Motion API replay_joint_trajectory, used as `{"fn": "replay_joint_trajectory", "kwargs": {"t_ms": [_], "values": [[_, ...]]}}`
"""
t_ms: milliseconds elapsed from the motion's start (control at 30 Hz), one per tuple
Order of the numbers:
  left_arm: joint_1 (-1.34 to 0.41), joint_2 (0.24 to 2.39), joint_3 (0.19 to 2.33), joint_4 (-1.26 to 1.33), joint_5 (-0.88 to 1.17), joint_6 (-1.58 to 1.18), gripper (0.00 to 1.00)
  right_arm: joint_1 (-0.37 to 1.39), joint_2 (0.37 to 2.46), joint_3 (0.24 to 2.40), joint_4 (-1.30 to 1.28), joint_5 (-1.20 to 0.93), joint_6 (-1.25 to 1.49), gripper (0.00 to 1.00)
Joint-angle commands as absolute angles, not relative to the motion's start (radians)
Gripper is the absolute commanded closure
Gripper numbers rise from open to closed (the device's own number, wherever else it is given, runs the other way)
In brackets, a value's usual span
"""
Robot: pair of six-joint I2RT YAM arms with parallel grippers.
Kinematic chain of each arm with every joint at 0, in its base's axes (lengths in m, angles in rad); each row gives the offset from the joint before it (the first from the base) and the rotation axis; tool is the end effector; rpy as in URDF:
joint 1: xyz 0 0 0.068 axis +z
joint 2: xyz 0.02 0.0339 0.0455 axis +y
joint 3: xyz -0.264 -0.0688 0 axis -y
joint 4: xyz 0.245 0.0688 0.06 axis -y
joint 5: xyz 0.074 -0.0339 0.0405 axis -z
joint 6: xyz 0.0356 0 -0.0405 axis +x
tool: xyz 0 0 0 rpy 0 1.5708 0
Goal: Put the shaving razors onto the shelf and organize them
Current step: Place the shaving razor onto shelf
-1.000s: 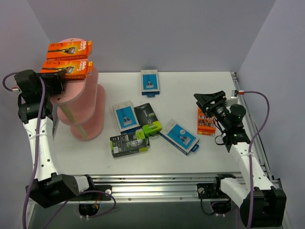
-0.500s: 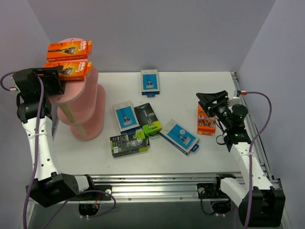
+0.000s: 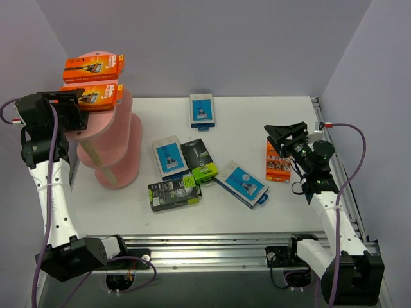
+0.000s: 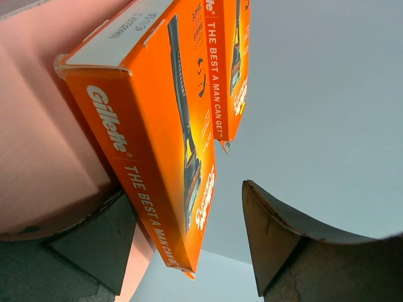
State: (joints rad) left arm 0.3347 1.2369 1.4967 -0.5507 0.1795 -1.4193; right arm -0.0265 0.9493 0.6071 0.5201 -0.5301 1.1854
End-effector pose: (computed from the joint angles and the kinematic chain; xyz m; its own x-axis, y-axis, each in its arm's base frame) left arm 0.2470 0.0792 0.4526 0.1189 -0.9884 -0.0940 -0.2922 0.0556 -0.9547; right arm 0.2207 0.0122 0.3210 -0.3733 0.8096 -0.4529 -0.3423 0.3335 0.8784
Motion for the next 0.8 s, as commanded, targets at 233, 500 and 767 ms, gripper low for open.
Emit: {"fn": "replay_joint_trajectory", "kwargs": {"t_ms": [233,500,767], "values": [[0.342,1.222,1.626,-0.735,0.137,-1.422,0.25,-0.035,0.917,0.606,0.595,-0.566,1.21,0.39],[0.342,1.298,1.742,-0.811,0.11,-1.454,0.2,-0.035,0.925,0.598,0.61,-0.571,1.224,0.39],[0.336,1.376,1.833,-0.879,0.118,-1.436,0.14,-0.035,0.937,0.594,0.621,-0.578,1.23,0.39]]}}
